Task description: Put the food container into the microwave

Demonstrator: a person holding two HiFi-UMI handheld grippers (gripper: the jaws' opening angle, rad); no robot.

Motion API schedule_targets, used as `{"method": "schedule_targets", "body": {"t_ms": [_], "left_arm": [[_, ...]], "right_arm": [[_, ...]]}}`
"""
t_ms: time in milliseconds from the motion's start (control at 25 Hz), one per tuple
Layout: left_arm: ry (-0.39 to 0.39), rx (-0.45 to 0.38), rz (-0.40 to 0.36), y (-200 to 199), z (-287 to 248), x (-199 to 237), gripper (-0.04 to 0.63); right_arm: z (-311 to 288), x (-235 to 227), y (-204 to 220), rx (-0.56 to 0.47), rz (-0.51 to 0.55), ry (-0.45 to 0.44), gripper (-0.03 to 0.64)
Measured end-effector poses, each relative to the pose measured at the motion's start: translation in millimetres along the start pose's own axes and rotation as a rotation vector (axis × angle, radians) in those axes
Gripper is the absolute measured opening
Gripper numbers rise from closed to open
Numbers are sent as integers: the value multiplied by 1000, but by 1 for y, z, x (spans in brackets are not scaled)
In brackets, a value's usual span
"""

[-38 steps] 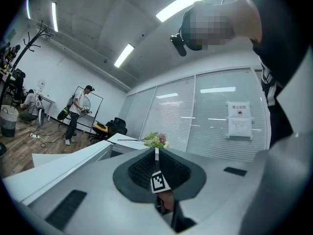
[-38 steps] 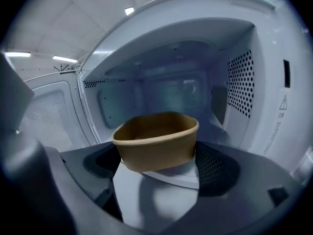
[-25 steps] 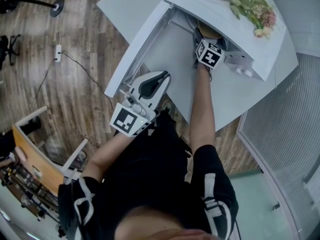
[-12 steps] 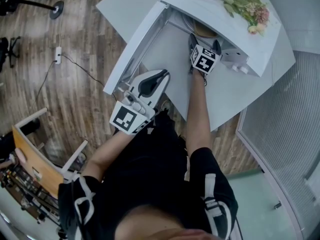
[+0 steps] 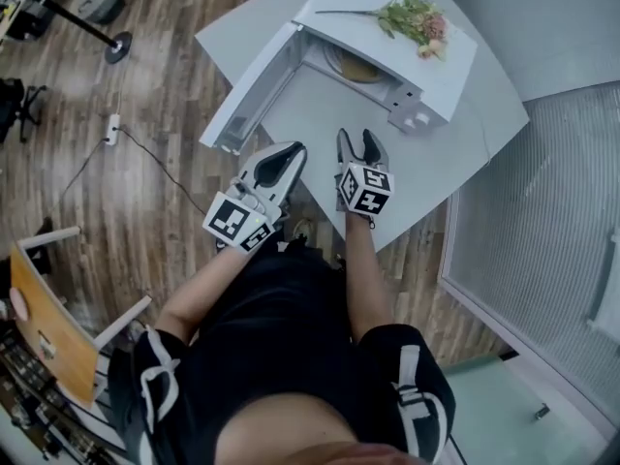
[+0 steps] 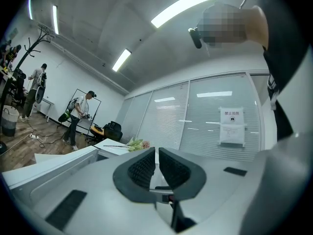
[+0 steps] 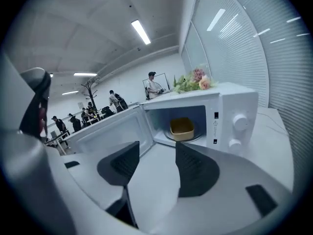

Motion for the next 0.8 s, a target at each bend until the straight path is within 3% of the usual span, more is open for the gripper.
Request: {"method": "schedule_targets", "body": {"t_ms": [360,600,800], "left_arm": [[-19,-37,-64,-35,58,-72,43],[-2,-41,-42,-45,85,-70,43],[14,-43,-96,-57,99,-65,43]], "right_arm": [[147,36,-28,-155,2,-81,64],[195,66,-41,-233,22,-37,29],[212,90,-44,-246,47,-17,25]]}}
Point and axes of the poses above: the fingertips, and each gripper's own axes: z backward along the fingers, x to its left, y out of its underside, the point moved 9 cm from there along z, backward along the fingers, and after that the axes turned 8 degrees about -x, right-handed, at the moved point
